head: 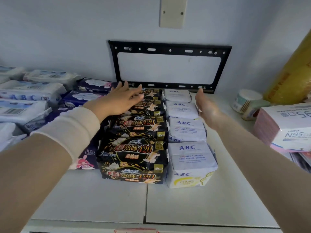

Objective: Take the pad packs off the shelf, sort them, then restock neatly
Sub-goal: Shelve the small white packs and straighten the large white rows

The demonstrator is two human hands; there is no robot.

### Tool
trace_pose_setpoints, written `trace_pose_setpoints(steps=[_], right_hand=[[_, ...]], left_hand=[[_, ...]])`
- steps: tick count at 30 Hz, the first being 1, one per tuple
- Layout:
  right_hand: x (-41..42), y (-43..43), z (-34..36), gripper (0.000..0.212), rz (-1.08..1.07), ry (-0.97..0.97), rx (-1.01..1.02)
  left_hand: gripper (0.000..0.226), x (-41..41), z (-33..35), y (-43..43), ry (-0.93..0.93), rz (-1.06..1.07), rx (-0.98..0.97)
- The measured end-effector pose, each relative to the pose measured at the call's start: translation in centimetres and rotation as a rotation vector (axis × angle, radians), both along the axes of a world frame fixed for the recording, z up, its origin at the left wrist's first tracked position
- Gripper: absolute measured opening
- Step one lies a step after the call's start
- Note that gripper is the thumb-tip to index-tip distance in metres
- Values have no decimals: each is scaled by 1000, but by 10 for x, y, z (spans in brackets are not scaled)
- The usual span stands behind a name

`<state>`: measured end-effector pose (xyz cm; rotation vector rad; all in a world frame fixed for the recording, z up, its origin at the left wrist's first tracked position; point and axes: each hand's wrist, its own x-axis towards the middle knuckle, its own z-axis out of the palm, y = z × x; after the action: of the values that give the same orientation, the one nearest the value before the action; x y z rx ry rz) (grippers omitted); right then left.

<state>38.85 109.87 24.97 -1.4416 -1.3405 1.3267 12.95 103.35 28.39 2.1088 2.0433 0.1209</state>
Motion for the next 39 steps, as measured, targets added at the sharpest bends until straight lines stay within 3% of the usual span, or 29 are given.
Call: trace_pose_setpoints(steps=[3,7,13,19,26,32,39], right_hand=[[-8,28,-5,101,96,-81,-15],[-19,28,2,71,150,-157,1],[-22,31,1,80,163,-265,60],[-24,25,10,60,245,-505,190],[-39,16,27,62,334,-816,301],[-96,-25,44,60,523,-826,547],[-140,-109,54,67,843,-839,608]], left_hand=[[55,-1,2,16,-7,19,-69],[55,5,4,16,17,-13,-146],[57,13,0,21,39,25,-181],[58,20,1,22,47,57,-205],[56,1,21,-1,-13,44,-25],[56,-37,34,-72,-57,121,26],[65,-81,17,-159,-101,61,-38]])
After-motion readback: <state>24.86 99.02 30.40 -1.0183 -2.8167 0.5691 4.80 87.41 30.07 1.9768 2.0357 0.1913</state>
